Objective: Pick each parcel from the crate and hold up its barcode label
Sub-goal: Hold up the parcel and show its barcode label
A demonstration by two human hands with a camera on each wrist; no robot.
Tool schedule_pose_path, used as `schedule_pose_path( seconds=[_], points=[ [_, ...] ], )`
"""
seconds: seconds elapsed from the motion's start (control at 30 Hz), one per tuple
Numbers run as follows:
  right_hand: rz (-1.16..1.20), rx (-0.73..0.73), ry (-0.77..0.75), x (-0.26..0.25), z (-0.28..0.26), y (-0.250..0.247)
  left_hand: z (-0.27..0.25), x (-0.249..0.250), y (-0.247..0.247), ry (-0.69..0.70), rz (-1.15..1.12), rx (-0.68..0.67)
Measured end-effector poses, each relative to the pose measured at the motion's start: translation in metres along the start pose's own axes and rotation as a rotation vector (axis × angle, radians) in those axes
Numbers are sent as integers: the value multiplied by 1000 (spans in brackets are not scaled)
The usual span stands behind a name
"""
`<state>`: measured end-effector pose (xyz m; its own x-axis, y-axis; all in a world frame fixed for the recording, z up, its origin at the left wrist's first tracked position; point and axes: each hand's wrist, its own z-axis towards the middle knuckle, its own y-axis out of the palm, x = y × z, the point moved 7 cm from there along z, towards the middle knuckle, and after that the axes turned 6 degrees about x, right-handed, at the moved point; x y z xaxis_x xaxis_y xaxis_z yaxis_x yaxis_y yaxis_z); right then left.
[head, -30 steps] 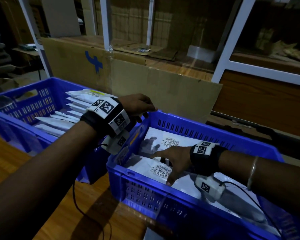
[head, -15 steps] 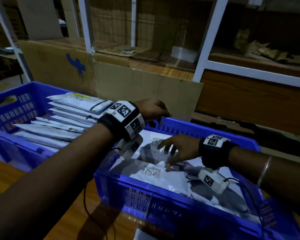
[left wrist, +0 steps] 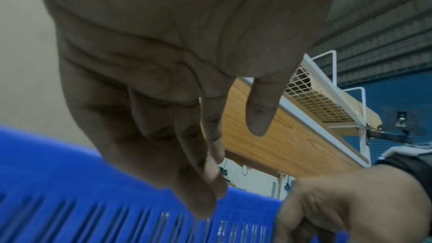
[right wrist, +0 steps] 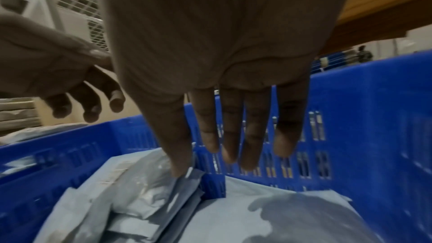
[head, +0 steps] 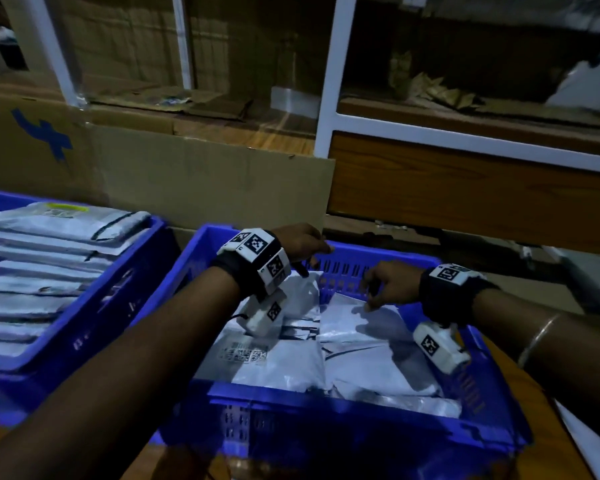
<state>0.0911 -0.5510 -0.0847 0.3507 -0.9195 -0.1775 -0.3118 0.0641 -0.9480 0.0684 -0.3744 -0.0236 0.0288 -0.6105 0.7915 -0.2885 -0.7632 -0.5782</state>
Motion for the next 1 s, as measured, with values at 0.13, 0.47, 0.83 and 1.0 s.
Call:
schedule_pose_path(
  seconds=[0.13,0.47,0.83,1.0],
  points=[
    [10,13,70,16,2,9,11,-4,10,-6,-59,10],
    [-72,-3,134,27,27,37,29,-19,14,2,-44,15],
    [-135,-64,176,32,65,70,40,-28,17,15,-86,-13],
    [-97,-114,156,31,66,79,41,-32,15,21,-53,-4]
  ],
)
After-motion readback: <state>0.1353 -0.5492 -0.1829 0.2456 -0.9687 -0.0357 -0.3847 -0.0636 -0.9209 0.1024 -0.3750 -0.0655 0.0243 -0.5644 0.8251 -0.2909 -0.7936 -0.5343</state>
